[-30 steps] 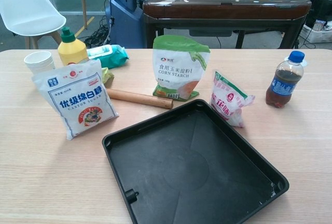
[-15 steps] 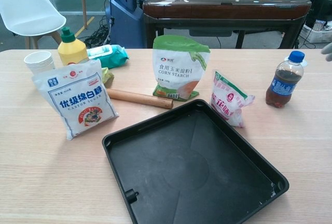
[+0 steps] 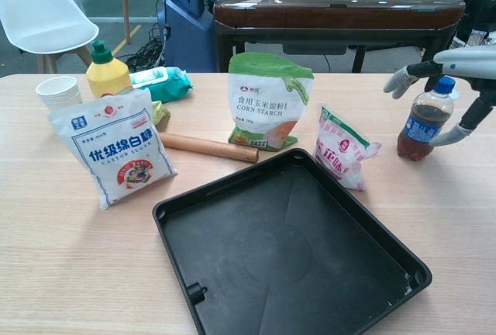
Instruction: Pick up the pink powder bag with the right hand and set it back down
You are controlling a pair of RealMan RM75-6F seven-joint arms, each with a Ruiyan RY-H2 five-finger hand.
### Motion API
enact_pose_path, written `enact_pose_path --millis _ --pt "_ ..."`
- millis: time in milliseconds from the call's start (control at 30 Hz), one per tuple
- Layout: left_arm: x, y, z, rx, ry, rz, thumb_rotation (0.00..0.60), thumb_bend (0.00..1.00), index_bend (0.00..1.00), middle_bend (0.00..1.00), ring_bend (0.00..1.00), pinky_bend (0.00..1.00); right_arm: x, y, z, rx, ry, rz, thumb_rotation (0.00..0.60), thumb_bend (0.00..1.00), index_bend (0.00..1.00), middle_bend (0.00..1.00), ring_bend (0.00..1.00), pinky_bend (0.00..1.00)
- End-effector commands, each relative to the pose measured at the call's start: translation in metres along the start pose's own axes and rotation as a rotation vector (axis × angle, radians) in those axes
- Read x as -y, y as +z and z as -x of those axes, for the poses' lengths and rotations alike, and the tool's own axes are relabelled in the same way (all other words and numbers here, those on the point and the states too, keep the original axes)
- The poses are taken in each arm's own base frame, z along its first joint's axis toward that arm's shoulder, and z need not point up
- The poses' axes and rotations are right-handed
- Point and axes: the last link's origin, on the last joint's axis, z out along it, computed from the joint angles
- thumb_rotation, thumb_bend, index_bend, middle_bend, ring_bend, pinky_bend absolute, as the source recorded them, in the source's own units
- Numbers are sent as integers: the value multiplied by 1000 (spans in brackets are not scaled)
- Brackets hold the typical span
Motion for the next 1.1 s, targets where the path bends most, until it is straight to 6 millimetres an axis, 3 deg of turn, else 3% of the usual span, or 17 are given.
enact_pose_path --millis 33,1100 --pt "0 -1 0 -2 2 -5 600 227 79 92 27 130 9 15 5 -5 -3 -55 600 122 178 244 133 205" --pt "-7 -3 -2 1 27 -13 600 227 79 92 27 129 32 78 43 30 -91 -241 600 122 189 262 133 205"
